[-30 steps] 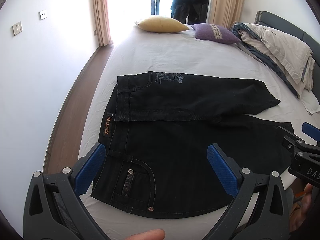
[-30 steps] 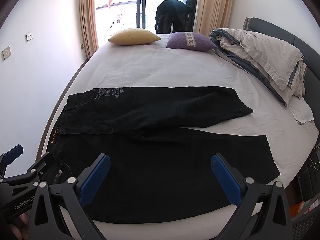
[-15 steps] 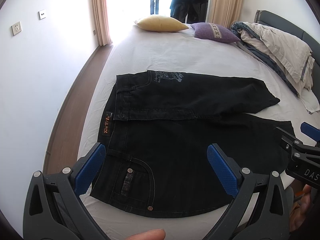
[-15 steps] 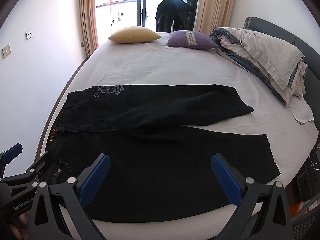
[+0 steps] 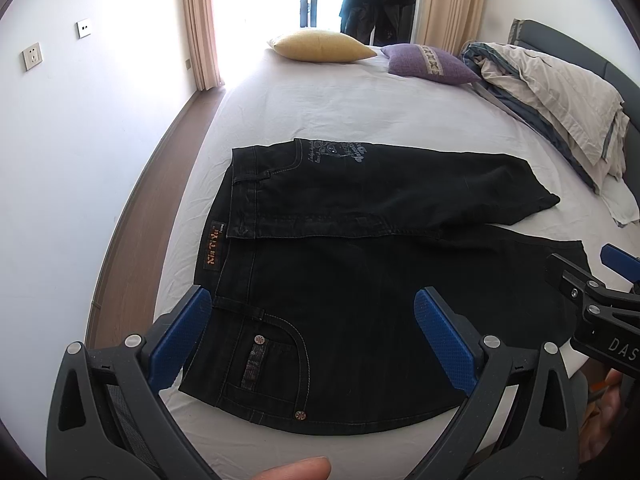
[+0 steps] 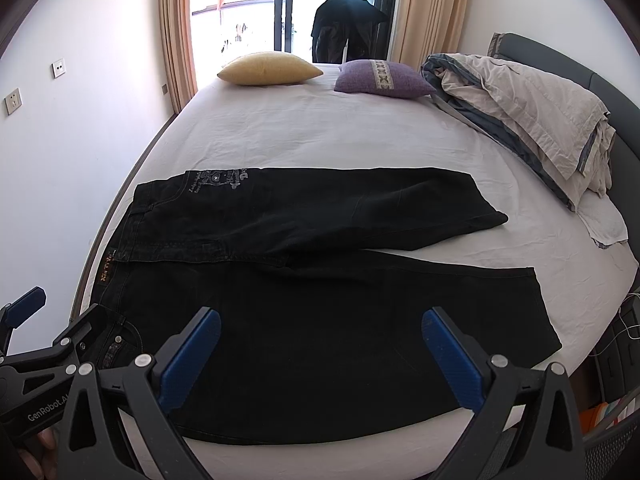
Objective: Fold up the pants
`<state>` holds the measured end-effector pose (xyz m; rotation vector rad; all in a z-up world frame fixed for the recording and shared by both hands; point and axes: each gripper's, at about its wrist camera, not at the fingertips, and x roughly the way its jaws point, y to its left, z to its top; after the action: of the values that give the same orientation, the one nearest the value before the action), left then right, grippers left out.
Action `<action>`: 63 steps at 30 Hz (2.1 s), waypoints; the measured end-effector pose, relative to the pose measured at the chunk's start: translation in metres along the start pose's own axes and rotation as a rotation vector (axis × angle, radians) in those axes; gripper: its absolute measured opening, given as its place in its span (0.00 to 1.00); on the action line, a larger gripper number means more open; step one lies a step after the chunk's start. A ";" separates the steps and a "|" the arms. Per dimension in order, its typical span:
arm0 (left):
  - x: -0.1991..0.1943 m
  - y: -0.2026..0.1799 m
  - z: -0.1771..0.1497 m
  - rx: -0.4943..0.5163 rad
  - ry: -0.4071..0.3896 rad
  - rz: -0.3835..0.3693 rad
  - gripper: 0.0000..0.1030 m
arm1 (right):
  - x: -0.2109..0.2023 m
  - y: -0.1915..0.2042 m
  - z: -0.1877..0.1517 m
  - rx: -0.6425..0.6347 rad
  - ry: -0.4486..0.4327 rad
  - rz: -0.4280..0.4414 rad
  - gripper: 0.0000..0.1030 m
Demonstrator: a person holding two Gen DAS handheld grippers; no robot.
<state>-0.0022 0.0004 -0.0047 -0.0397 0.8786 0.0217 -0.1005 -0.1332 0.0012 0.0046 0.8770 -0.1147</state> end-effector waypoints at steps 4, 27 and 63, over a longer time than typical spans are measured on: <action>0.000 0.000 0.000 0.001 0.001 0.000 1.00 | 0.000 0.001 0.000 0.000 0.000 0.000 1.00; 0.006 0.002 -0.009 0.007 0.005 -0.004 1.00 | 0.003 0.002 -0.005 -0.002 0.005 0.003 1.00; 0.314 0.035 0.225 0.585 0.379 -0.321 0.54 | 0.183 -0.040 0.129 -0.377 0.095 0.496 0.76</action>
<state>0.3700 0.0460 -0.1038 0.3734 1.2194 -0.5577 0.1107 -0.1977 -0.0550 -0.1246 0.9577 0.5182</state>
